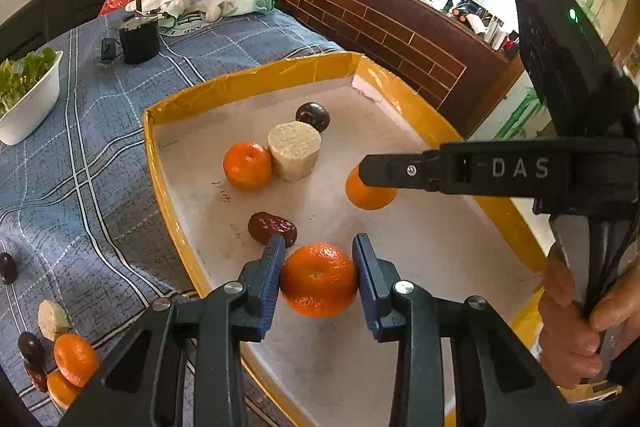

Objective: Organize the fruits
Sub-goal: 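Lower both mandarins onto the tray floor and open both tools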

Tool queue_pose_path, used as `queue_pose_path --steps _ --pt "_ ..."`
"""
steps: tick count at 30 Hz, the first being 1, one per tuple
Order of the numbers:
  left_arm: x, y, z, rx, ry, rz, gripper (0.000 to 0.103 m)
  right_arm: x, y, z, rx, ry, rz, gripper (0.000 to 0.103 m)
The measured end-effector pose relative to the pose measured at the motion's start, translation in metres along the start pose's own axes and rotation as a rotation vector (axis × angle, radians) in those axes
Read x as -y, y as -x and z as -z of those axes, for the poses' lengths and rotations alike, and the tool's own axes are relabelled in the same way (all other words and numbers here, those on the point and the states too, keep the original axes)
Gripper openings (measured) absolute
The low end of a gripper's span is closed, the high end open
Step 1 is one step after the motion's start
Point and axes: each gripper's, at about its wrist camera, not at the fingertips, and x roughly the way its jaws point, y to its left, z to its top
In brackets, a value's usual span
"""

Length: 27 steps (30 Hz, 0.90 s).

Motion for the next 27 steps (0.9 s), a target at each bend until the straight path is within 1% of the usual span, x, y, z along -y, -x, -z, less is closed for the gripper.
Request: queue_pose_path --steps 8,14,16,17,18,19,23,27 --pt "0.002 -0.009 0.002 -0.002 -0.019 -0.040 0.034 -0.008 -0.014 -0.005 -0.027 0.045 -0.005 0.036" --pt "0.009 -0.012 0.002 0.000 -0.046 -0.057 0.035 -0.009 -0.014 -0.008 -0.024 0.063 0.001 0.036" --pt "0.009 -0.011 0.002 0.004 -0.043 -0.054 0.043 -0.009 -0.012 -0.009 -0.021 0.065 0.003 0.037" --pt "0.009 -0.010 0.002 0.010 -0.041 -0.056 0.048 -0.009 -0.010 -0.009 -0.017 0.066 -0.001 0.039" --pt "0.010 -0.009 0.002 0.018 -0.040 -0.055 0.050 -0.009 -0.009 -0.008 -0.015 0.067 -0.005 0.041" --pt "0.010 -0.008 0.001 0.022 -0.042 -0.052 0.050 -0.009 -0.006 -0.008 -0.008 0.071 -0.003 0.045" --pt "0.012 -0.002 0.000 0.032 -0.043 -0.054 0.051 -0.014 0.009 -0.007 0.023 0.084 -0.004 0.046" --pt "0.014 0.019 0.000 0.089 -0.059 -0.061 0.052 -0.032 0.037 -0.002 0.090 0.152 0.018 0.046"
